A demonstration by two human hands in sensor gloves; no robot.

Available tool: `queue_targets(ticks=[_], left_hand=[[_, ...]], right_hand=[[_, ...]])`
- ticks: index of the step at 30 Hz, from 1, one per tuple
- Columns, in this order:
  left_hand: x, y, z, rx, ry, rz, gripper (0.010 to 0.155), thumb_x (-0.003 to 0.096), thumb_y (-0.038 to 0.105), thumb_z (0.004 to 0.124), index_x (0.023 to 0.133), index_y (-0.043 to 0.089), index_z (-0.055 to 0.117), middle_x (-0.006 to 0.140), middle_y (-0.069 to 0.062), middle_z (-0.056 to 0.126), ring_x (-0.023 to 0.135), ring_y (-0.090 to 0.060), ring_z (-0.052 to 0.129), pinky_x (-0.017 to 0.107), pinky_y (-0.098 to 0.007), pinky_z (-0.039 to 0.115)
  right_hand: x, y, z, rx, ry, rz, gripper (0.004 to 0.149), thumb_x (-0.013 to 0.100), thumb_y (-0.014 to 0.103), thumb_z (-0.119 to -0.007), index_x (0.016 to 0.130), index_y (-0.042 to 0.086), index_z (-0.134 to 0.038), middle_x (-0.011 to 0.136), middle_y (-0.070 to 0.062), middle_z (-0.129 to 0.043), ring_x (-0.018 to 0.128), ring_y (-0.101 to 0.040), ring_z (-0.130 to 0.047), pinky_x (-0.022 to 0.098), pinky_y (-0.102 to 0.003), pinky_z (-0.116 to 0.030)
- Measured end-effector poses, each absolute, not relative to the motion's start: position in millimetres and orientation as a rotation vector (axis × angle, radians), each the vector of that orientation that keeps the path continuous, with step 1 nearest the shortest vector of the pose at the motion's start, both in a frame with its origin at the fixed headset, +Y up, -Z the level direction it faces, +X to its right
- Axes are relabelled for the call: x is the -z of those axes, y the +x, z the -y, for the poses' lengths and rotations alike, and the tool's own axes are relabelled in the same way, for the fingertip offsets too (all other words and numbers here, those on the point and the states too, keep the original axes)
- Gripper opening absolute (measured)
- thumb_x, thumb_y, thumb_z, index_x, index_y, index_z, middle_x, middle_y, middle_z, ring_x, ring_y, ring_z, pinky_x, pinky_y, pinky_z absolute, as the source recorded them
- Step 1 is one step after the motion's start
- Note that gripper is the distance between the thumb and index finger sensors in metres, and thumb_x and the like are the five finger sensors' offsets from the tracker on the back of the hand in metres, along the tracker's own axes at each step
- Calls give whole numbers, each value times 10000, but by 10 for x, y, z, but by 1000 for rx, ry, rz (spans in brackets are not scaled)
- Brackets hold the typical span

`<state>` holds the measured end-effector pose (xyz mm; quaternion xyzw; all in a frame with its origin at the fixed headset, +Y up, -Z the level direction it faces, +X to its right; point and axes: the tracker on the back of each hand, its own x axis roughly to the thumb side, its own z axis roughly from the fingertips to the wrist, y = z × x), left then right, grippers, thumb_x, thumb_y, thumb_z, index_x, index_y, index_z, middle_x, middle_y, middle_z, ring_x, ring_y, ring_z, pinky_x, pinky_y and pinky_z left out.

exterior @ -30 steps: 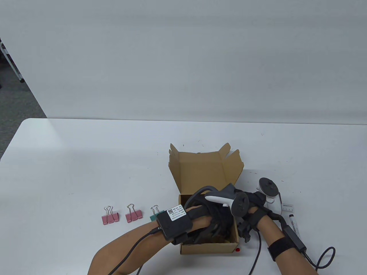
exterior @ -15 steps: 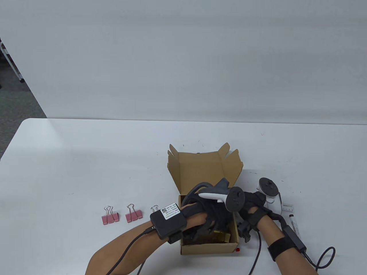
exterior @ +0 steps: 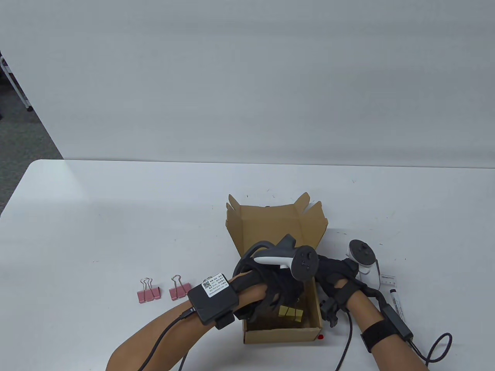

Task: Open four flaps of mailer box and unpack office supplies

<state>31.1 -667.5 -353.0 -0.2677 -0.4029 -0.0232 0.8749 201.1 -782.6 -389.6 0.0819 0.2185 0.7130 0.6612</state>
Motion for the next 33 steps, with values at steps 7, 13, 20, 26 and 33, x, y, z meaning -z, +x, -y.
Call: queue_targets(ticks=[7,13,20,26,33], left_hand=[[3495,87,6453,-26,-501,822,397,496,358,884,864,210,907,889,-126,967,787,-398,959,691,-653,636],[3460,-219,6203,-75,-452,776,397,497,359,883,864,211,907,890,-123,968,789,-394,959,692,-652,637],[3357,-962,5968,-89,-434,638,395,497,361,884,863,214,912,890,-120,973,789,-394,962,693,-652,638],[3249,-1713,6200,-46,-518,487,392,501,365,883,866,229,916,898,-110,974,798,-386,964,697,-647,638],[3165,-2320,6709,16,-616,343,386,495,365,893,859,239,930,898,-99,983,801,-377,970,699,-646,639]], right_hand=[[3897,2011,7831,-1615,185,-493,643,474,510,-759,878,10,-762,900,-254,-759,803,-546,-651,546,-655,-493],[3897,2011,7834,-1616,185,-492,644,475,512,-757,879,11,-761,900,-253,-760,804,-545,-649,547,-655,-493],[3893,2010,7834,-1617,184,-491,643,474,513,-756,878,13,-762,900,-253,-760,804,-545,-649,548,-655,-493],[3894,2010,7836,-1616,184,-493,644,473,513,-757,879,13,-762,900,-251,-761,806,-543,-650,548,-654,-493],[3894,2010,7836,-1616,184,-493,646,472,514,-757,880,13,-760,902,-250,-758,805,-543,-650,551,-653,-492]])
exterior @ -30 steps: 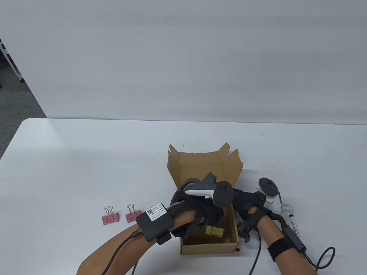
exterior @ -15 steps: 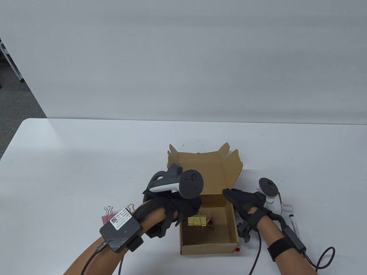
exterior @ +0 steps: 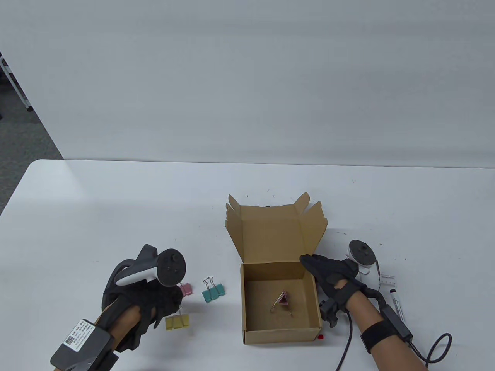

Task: Open four flaps of mailer box and unpack office supplies

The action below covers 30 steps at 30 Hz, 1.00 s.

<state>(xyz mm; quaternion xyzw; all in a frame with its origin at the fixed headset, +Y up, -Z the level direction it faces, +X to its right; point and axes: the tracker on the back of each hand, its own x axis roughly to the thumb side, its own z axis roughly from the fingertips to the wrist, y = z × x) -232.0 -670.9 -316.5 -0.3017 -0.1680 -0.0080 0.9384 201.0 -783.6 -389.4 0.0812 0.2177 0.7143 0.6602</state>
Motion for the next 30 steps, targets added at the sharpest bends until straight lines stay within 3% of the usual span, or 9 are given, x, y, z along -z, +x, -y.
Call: queue_targets(ticks=[13,20,24,30], left_hand=[[3147,-2693,7158,-36,-684,281,384,496,370,891,859,250,929,903,-91,980,805,-375,968,699,-649,633],[3124,-2754,7151,-23,-665,257,420,504,382,875,903,253,883,945,-98,944,837,-387,942,705,-655,618],[3116,-2758,6972,-41,-630,243,529,497,415,879,988,239,788,1000,-120,886,877,-407,903,710,-662,604],[3044,-2331,6297,-104,-443,355,544,497,417,886,995,223,787,1003,-137,880,882,-415,896,706,-667,604]], right_hand=[[3894,2010,7836,-1616,184,-493,647,471,516,-757,881,15,-760,902,-249,-760,808,-542,-650,553,-653,-492],[3894,2010,7836,-1616,184,-493,646,471,516,-756,880,16,-760,903,-249,-759,809,-541,-650,553,-652,-491],[3894,2010,7836,-1616,184,-493,648,471,517,-755,882,16,-758,903,-248,-759,809,-540,-650,554,-652,-491],[3894,2010,7836,-1616,184,-493,646,471,518,-754,881,18,-760,903,-249,-758,809,-540,-649,554,-652,-490]])
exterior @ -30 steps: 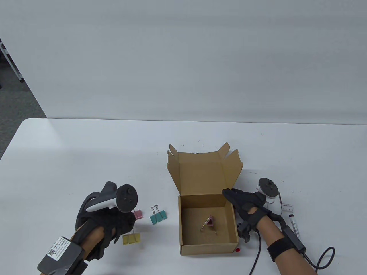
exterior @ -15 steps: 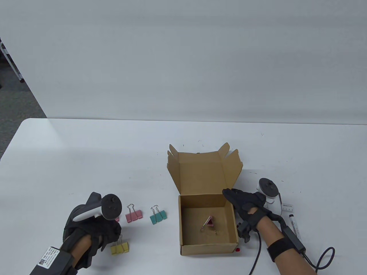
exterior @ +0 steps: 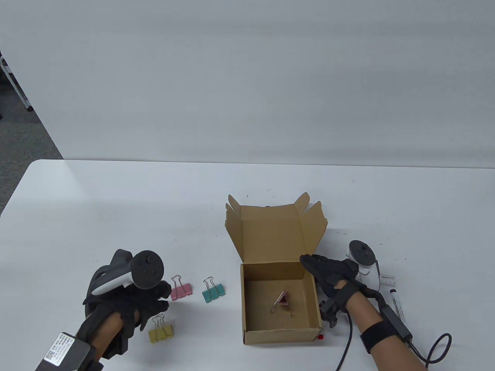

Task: Open four flaps of mailer box and unpack office supplies

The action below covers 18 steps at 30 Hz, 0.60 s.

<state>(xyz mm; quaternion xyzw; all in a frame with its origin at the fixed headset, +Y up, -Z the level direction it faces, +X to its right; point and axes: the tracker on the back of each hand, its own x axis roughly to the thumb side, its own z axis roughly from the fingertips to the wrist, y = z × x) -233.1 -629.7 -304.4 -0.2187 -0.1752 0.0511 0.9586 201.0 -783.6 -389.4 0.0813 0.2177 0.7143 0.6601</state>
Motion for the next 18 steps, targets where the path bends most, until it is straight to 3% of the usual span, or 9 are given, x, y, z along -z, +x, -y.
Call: queue_targets(ticks=[4,8,14,18], left_hand=[[3016,-1657,5963,-98,-387,504,549,498,395,903,1004,225,776,1011,-136,874,889,-416,893,707,-670,604],[3059,-849,5895,-28,-403,634,565,491,382,918,1013,232,763,1026,-131,860,906,-415,881,709,-672,602],[3306,170,6215,65,-530,716,584,489,375,920,1026,228,743,1046,-135,835,922,-424,862,708,-671,599],[3404,475,6500,124,-612,717,589,488,369,925,1028,226,738,1049,-138,829,908,-424,871,700,-657,618]], right_hand=[[3894,2010,7836,-1616,184,-492,648,471,519,-754,882,18,-759,904,-247,-759,810,-539,-648,554,-651,-491],[3894,2010,7836,-1616,184,-493,648,472,519,-754,881,16,-759,904,-248,-758,810,-540,-648,554,-651,-490],[3894,2010,7836,-1616,184,-492,649,472,518,-751,880,13,-760,903,-250,-758,809,-541,-648,553,-653,-490],[3892,2010,7841,-1624,182,-484,650,473,517,-751,879,10,-761,901,-253,-759,807,-544,-649,552,-655,-492]])
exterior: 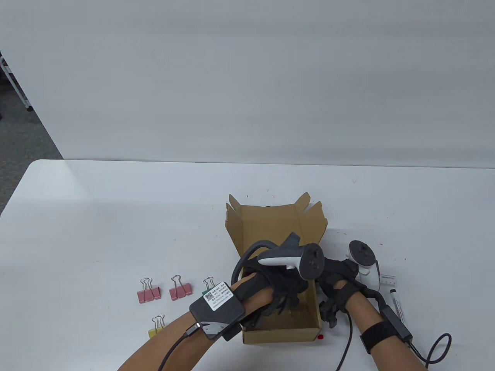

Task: Open four flaps of mailer box and unpack office supplies

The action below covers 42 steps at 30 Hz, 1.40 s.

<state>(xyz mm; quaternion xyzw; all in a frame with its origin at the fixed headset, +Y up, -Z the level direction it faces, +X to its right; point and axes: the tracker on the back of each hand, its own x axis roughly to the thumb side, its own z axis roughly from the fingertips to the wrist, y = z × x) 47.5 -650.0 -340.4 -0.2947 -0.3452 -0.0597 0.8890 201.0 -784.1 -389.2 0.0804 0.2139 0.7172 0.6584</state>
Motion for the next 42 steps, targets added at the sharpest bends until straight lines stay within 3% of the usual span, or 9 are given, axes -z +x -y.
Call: queue_targets(ticks=[6,17,34,42], left_hand=[[3473,603,6816,262,-632,662,654,471,373,951,1055,235,690,1100,-155,760,919,-429,854,709,-656,606],[3506,644,7109,407,-634,607,748,421,386,967,1082,234,652,1105,-173,749,897,-407,891,702,-634,637],[3480,624,7038,376,-547,662,649,443,354,939,1044,207,744,1017,-181,878,819,-386,966,679,-616,682],[3348,330,6506,289,-446,651,646,438,354,944,1036,201,758,1006,-191,884,810,-388,967,682,-622,674]], right_hand=[[3890,2009,7845,-1625,182,-487,650,472,518,-752,879,11,-762,902,-252,-759,807,-544,-648,551,-655,-492],[3890,2007,7849,-1626,182,-486,650,472,518,-751,879,11,-762,902,-254,-759,806,-545,-648,552,-655,-492],[3892,2009,7851,-1626,182,-487,653,472,518,-750,880,8,-761,902,-255,-758,806,-546,-647,552,-655,-492],[3892,2009,7851,-1626,182,-487,654,471,519,-750,879,8,-761,901,-255,-759,806,-546,-648,551,-654,-492]])
